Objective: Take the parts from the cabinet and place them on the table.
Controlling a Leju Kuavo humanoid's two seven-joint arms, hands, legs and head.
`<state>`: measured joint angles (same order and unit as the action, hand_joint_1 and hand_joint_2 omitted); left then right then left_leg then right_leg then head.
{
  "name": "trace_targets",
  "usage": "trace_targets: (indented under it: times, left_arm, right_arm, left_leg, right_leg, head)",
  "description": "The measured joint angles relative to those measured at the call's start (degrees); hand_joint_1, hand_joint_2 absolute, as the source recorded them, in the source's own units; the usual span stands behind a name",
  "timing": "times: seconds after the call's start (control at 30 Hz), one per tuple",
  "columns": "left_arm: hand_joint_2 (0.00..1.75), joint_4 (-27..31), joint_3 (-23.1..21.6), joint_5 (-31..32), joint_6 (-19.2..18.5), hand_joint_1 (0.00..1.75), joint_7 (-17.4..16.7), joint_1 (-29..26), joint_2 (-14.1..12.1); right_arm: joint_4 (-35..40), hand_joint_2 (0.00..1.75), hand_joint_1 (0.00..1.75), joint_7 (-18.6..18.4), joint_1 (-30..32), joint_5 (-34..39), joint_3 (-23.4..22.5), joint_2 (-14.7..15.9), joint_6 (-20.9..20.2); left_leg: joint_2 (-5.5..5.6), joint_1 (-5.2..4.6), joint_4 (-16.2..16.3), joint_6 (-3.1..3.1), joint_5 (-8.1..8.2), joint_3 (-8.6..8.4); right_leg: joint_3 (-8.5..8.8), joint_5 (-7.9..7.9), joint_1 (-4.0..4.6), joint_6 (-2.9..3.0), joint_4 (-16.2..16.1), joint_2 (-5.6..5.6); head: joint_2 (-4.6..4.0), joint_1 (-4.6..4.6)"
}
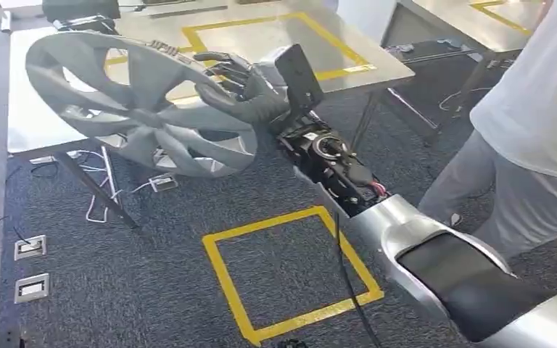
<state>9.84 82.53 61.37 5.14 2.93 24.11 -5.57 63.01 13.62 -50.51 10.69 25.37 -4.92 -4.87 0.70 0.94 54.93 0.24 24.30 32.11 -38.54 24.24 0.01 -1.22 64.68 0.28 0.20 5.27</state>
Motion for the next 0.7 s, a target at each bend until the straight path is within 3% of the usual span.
trace_targets:
  times: [0.03,0.1,0.17,0.23,0.27,0.37,0.4,0.43,0.47,0.53,0.57,0.6,0.7]
  left_arm:
    - [1.75,0.0,0.0,0.0,0.0,0.0,0.0,0.02,0.07]
    - [1.75,0.0,0.0,0.0,0.02,0.0,-0.02,0.27,0.35]
    - [1.75,0.0,0.0,0.0,0.07,0.0,-0.02,0.17,0.33]
    - [1.75,-0.02,0.0,0.0,0.04,0.0,-0.02,0.35,0.26]
    - [1.75,0.0,0.0,0.0,0.0,0.0,-0.02,0.47,0.31]
    - [1.75,0.0,0.0,0.0,0.0,0.0,-0.02,0.36,0.13]
    - [1.75,0.0,0.0,0.0,0.0,0.0,-0.02,0.25,0.17]
    - [1.75,0.0,0.0,0.0,0.0,0.0,-0.02,0.18,0.22]
    - [1.75,0.0,0.0,0.0,0.0,0.0,-0.02,0.19,0.22]
    - [1.75,0.0,0.0,0.02,0.0,0.0,-0.02,0.34,0.04]
    - [1.75,0.0,0.0,0.02,0.0,0.0,-0.02,0.39,0.0]
    - [1.75,0.0,0.0,0.04,0.0,0.0,-0.02,0.56,-0.07]
    - [1.75,0.0,0.0,0.04,0.0,0.0,-0.24,0.69,-0.04]
  right_arm:
    - [0.04,1.75,1.75,-0.2,-0.14,-0.04,-0.28,0.2,0.31]
    - [0.07,1.75,1.75,-0.46,-0.47,-0.11,-0.81,0.48,0.92]
    - [0.2,1.75,1.75,-0.57,-0.5,-0.24,-1.13,0.7,1.31]
    - [0.31,1.75,1.75,-0.92,-0.39,-0.09,-1.35,0.83,1.16]
    - [0.31,1.75,1.75,-0.94,-0.39,0.18,-1.53,1.01,1.11]
    - [0.31,1.75,1.75,-0.83,-0.1,0.72,-1.97,1.29,0.7]
    - [0.31,1.75,1.75,-0.83,0.12,0.81,-2.07,1.37,0.7]
    - [0.28,1.75,1.75,-0.85,0.36,0.87,-2.12,1.49,0.7]
    - [0.28,1.75,1.75,-0.85,0.48,1.0,-2.18,1.62,0.7]
    - [0.31,1.75,1.75,-0.79,0.28,1.42,-2.4,1.77,0.68]
    - [0.28,1.75,1.75,-0.72,0.05,1.62,-2.49,1.83,0.63]
    - [0.28,1.75,1.75,-0.59,-0.45,1.77,-2.69,1.94,0.53]
    - [0.28,1.75,1.75,-0.48,-0.65,1.92,-2.93,2.21,0.52]
  left_leg:
    - [0.03,0.01,-0.07,-0.2,0.46,-0.5]
    - [0.08,-0.26,0.03,-0.71,0.67,-0.27]
    - [-0.01,-0.16,-0.1,-1.17,0.74,0.02]
    - [-0.27,-0.27,0.48,-1.76,1.62,0.13]
    - [-0.41,-0.37,3.02,-2.01,2.75,1.2]
    - [-0.41,-0.27,16.93,-2.58,7.78,9.04]
    - [-0.42,-0.26,19.37,-2.61,7.59,10.97]
    - [-0.42,-0.24,18.51,-2.58,5.74,11.34]
    - [-0.42,-0.23,14.95,-2.48,2.65,10.3]
    - [-0.47,-0.25,4.26,-2.05,-4.11,6.37]
    - [-0.65,-0.39,1.43,-1.58,-4.48,4.9]
    - [-0.54,-0.76,0.08,-1.38,-3.84,4.34]
    - [-0.42,-0.66,-0.12,-0.46,-2.85,4.0]
  right_leg:
    - [2.01,-3.78,0.07,0.51,-6.06,0.1]
    - [3.47,-3.47,0.56,1.05,-8.47,0.17]
    - [3.66,-2.28,0.64,1.61,-9.06,0.13]
    - [4.71,-2.12,-0.16,1.93,-10.17,0.1]
    - [5.0,-1.99,-0.14,2.16,-10.43,0.13]
    - [5.47,-1.49,-0.1,2.65,-10.43,0.19]
    - [5.78,-1.19,-0.1,2.63,-10.4,0.26]
    - [6.24,-0.83,-0.08,2.62,-10.4,0.29]
    - [6.75,-0.44,-0.05,2.54,-10.34,0.31]
    - [7.66,0.43,-0.03,2.26,-10.1,0.35]
    - [7.72,0.83,0.1,2.0,-10.06,0.38]
    - [7.51,1.07,0.35,1.68,-9.78,0.51]
    - [7.83,1.65,0.28,0.9,-10.03,0.33]
  head:
    - [0.0,0.18]
    - [0.0,-0.55]
    - [-0.02,-0.11]
    - [0.0,-0.17]
    - [0.0,-0.53]
    - [0.0,-0.85]
    - [0.0,-0.87]
    - [0.0,-0.85]
    - [0.0,-0.87]
    - [0.0,-0.87]
    - [-0.02,-0.81]
    - [-0.02,-1.07]
    - [0.0,-0.77]
